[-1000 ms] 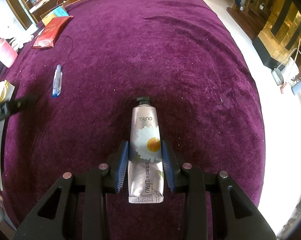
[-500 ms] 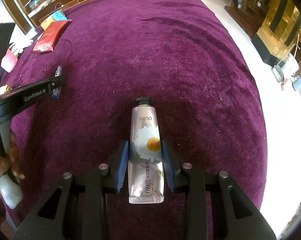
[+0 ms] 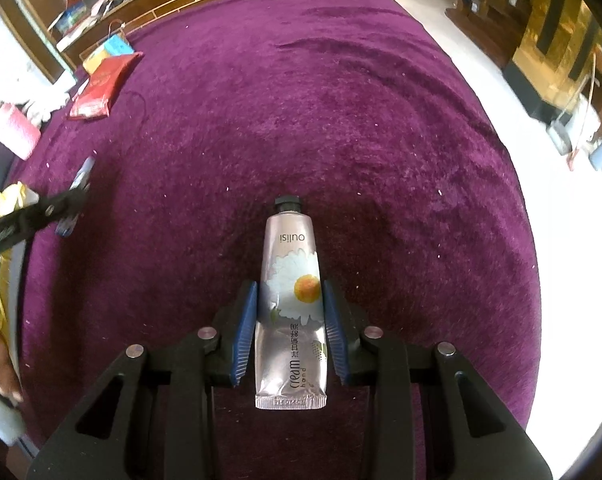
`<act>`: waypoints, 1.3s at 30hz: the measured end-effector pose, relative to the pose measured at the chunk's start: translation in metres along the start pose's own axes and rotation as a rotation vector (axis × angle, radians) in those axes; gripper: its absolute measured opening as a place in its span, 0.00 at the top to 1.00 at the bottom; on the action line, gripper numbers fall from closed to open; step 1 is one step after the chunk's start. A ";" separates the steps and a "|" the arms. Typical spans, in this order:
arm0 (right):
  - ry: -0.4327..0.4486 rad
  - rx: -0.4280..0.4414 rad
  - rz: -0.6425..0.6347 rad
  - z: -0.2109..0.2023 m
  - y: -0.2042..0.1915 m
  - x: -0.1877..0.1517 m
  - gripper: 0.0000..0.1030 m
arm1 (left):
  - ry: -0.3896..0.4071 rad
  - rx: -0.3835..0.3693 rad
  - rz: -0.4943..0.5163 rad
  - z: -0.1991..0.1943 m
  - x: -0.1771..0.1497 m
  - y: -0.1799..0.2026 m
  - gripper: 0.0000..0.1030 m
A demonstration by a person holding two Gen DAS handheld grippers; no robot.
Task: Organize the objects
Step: 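Carry the pen and cream tube over the tray with both grippers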
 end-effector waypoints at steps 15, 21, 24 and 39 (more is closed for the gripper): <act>-0.093 0.204 0.048 -0.020 -0.075 -0.034 0.71 | 0.099 -0.085 -0.151 -0.112 -0.061 -0.067 0.93; -0.118 0.275 -0.037 -0.032 -0.162 -0.057 0.88 | 0.099 0.000 -0.197 -0.145 -0.102 -0.134 0.93; -0.111 0.237 -0.117 -0.029 -0.202 -0.071 0.88 | 0.070 0.021 -0.229 -0.148 -0.123 -0.165 0.93; -0.142 0.040 0.259 0.019 -0.161 -0.096 0.80 | 0.059 -0.088 -0.185 -0.153 -0.152 -0.208 0.93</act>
Point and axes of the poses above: each gripper's, at about its wrist camera, not at the fingertips, and z roughly the way its jaws point, y to its right, x to its top, the point moved 9 cm from there along z, roughly the way its jaws point, and after that the axes turned 11 degrees about z, right-handed, at the moved point
